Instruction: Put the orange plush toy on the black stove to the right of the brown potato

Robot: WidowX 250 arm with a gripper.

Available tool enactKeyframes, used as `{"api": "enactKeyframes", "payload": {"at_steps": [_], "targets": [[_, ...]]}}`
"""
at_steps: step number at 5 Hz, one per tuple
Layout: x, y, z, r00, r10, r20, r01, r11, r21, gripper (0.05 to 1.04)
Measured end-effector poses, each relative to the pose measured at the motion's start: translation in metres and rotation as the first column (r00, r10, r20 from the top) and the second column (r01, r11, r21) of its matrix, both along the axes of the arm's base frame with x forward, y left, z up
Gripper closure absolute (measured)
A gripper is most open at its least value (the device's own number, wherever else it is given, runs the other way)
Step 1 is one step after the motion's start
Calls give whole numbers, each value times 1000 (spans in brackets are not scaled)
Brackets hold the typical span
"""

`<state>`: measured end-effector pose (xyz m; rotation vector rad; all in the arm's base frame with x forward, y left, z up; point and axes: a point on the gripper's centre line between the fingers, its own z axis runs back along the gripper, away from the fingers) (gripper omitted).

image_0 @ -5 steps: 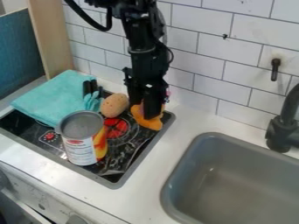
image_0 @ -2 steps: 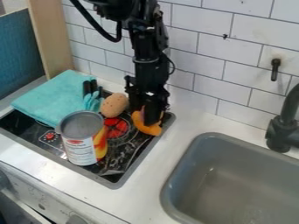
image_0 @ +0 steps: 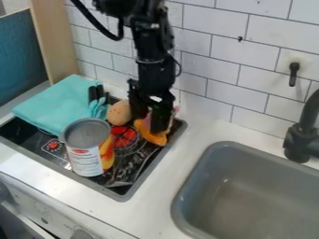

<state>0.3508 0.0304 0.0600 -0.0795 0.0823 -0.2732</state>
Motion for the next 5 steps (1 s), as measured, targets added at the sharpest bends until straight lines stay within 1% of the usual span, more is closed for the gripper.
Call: {"api": "enactKeyframes", "payload": {"at_steps": [1, 2, 3, 4, 5], "targets": [[1, 6, 24, 997, 19, 73, -17, 999, -39, 68], [1, 8, 30, 997, 21, 76, -15, 997, -70, 75], [-8, 14, 49, 993, 26, 118, -18, 998, -68, 75], [-30, 25, 70, 984, 34, 174, -30, 999, -26, 75], [-44, 37, 85, 977, 61, 203, -58, 998, -17, 75]]}}
